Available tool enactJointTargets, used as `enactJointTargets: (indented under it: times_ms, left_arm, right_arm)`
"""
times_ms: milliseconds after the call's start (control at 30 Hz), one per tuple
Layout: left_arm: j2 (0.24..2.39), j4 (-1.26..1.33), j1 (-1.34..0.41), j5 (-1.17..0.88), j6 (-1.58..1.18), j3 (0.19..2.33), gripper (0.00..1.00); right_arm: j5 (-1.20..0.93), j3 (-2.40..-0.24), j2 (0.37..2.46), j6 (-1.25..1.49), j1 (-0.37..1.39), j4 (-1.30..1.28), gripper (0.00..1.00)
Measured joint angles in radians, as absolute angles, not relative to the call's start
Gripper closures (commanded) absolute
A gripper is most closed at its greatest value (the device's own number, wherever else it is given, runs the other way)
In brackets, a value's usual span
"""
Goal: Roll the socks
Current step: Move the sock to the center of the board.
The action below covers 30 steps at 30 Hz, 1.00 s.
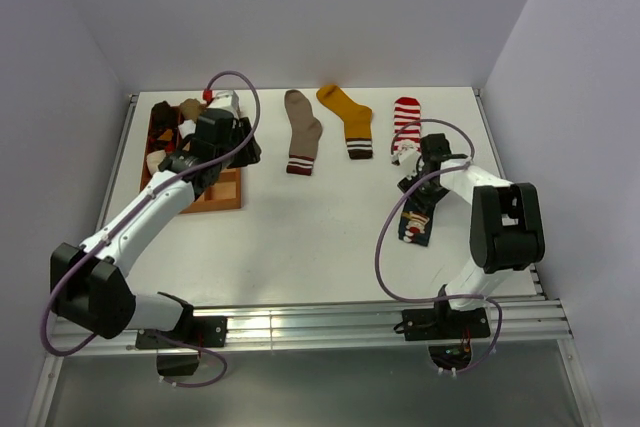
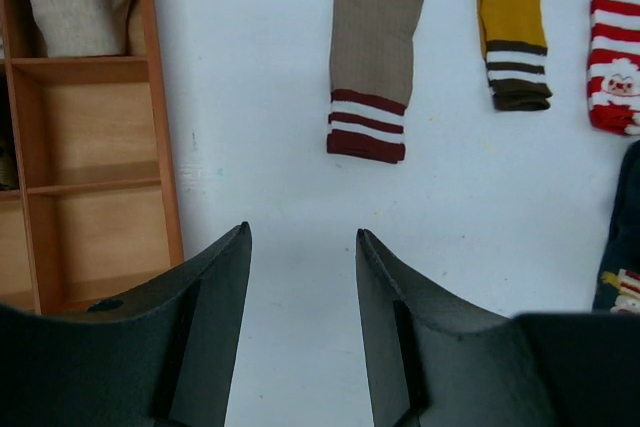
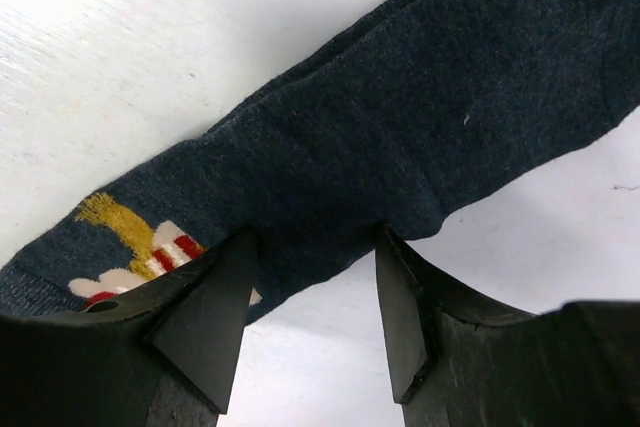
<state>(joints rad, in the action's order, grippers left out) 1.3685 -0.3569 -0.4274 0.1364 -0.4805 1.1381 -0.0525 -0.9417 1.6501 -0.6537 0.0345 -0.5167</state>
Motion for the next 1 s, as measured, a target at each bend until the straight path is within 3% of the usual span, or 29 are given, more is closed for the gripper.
enactJointTargets:
  times_ms: [400, 733, 1000]
  left_arm:
    - [1.282, -0.355, -0.431, 0.135, -0.484, 1.132, 0.48]
    - [1.28, -0.363, -0.433, 0.135, -0.484, 1.131, 0.48]
    - [1.28, -0.372, -0.433, 0.135, -0.484, 1.132, 0.49]
  right_arm:
    - [-0.073, -1.034, 1.713, -0.58, 0.255, -0.642, 0.42]
    - [-0.169, -1.361, 1.959, -0.482, 0.457, -0.774, 0.42]
    - [-0.24, -1.621, 2.13, -0.416, 0.49, -0.849, 0.41]
